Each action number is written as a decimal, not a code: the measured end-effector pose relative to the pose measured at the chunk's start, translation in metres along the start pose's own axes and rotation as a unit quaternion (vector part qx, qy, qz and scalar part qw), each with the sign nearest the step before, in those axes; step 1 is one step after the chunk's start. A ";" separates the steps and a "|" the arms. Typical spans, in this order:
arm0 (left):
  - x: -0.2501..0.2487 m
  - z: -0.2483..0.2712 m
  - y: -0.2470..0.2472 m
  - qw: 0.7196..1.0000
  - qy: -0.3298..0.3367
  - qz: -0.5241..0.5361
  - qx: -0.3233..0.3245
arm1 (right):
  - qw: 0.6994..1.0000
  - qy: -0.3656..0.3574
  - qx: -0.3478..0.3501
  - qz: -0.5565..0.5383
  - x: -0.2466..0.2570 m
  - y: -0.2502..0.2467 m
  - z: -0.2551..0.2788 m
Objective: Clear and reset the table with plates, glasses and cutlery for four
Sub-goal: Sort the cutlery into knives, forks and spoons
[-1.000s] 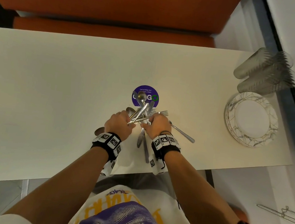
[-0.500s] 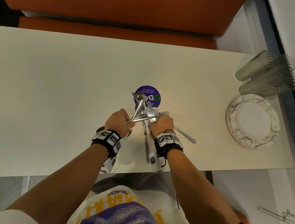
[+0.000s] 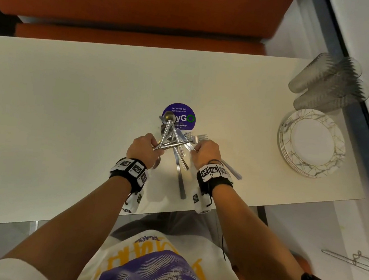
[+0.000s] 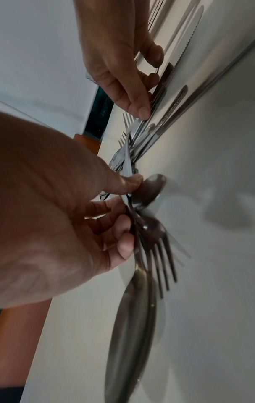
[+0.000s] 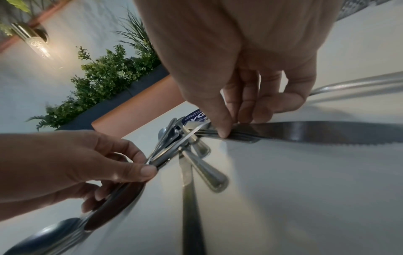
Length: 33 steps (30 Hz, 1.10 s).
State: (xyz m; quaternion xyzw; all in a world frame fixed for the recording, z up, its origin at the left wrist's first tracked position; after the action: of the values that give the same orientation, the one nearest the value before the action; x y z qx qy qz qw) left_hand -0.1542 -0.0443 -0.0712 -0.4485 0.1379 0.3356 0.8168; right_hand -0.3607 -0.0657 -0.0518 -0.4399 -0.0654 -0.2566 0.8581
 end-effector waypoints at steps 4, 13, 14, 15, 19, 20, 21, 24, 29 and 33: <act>-0.003 0.001 -0.002 1.000 -0.005 -0.009 0.000 | 0.999 0.012 0.011 0.028 -0.009 -0.009 -0.001; -0.014 0.007 -0.004 0.998 -0.023 -0.059 0.006 | 0.993 0.041 0.021 0.109 -0.023 -0.039 0.002; -0.017 0.009 -0.005 0.998 -0.021 -0.066 -0.001 | 0.993 0.041 0.025 0.110 -0.023 -0.046 0.001; -0.022 0.011 -0.005 0.998 -0.013 -0.068 -0.012 | 0.992 0.039 0.030 0.113 -0.024 -0.053 0.000; -0.054 0.015 -0.006 0.994 0.090 -0.033 -0.058 | 0.985 0.017 0.024 0.168 -0.015 -0.082 -0.003; -0.065 0.015 -0.005 0.990 0.130 -0.025 -0.056 | 0.982 0.006 0.016 0.189 -0.010 -0.089 -0.003; -0.076 0.016 -0.005 0.983 0.175 -0.015 -0.045 | 0.978 -0.009 0.007 0.206 -0.004 -0.095 -0.002; -0.107 0.018 -0.003 0.965 0.259 0.034 0.037 | 0.969 -0.090 0.003 0.230 0.014 -0.115 0.004; -0.132 0.016 -0.005 0.962 0.242 0.071 0.101 | 0.953 -0.181 -0.015 0.244 0.033 -0.145 0.015; -0.122 0.015 -0.011 0.968 0.199 0.138 0.074 | 0.954 -0.202 -0.124 0.185 0.027 -0.164 0.013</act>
State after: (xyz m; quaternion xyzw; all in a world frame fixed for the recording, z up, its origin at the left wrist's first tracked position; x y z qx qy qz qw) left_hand -0.2376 -0.0882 0.0085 -0.4214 0.3823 0.3383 0.7495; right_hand -0.4176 -0.1445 0.0831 -0.5897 -0.1225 -0.0048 0.7982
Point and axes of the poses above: each hand's wrist, its own z-axis away from the middle knuckle, its own y-axis out of the palm, x = y × z, the point moved 1 cm from there along -z, towards the middle knuckle, and after that the axes turned 8 degrees about x, right-handed, at the moved point
